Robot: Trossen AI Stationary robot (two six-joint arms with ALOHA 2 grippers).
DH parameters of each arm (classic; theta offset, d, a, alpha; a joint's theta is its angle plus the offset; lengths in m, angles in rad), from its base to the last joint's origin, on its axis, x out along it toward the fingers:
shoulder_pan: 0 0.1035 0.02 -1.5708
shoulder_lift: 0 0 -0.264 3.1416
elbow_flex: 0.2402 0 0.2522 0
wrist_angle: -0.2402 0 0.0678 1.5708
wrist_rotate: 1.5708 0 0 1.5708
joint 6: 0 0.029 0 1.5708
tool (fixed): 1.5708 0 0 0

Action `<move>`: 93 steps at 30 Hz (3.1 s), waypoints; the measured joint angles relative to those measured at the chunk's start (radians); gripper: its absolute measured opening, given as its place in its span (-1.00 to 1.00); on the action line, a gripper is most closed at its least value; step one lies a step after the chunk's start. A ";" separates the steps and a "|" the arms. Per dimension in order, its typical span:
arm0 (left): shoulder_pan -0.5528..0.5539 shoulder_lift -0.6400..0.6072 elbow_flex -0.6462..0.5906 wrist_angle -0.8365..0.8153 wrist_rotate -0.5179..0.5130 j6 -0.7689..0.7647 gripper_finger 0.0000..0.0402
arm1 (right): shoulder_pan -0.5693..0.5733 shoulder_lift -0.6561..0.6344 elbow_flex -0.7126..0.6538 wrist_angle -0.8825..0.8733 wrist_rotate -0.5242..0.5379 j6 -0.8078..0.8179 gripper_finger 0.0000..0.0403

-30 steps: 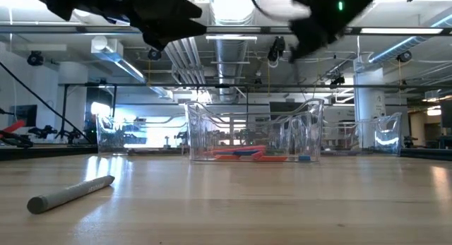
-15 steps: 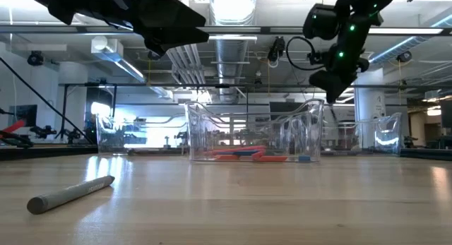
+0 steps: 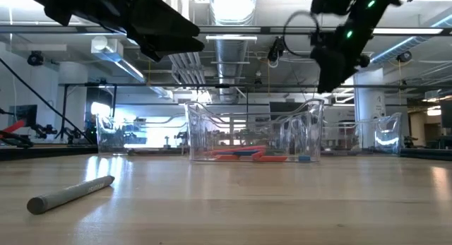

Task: Sort crayons/erasers/pens/pencils in bins
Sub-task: Put the gray crayon into the top right transparent bin

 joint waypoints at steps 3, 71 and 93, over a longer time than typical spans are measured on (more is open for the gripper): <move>0.000 -0.002 0.000 -0.007 0.001 -0.015 0.07 | 0.148 -0.043 -0.032 0.018 0.000 0.075 0.02; -0.228 0.539 0.351 -0.677 0.156 0.174 -0.98 | 0.915 0.118 -0.162 0.767 0.615 -0.094 0.01; -0.220 0.212 0.150 -0.256 0.037 0.177 -1.00 | 0.915 0.124 -0.162 0.780 0.564 -0.041 0.01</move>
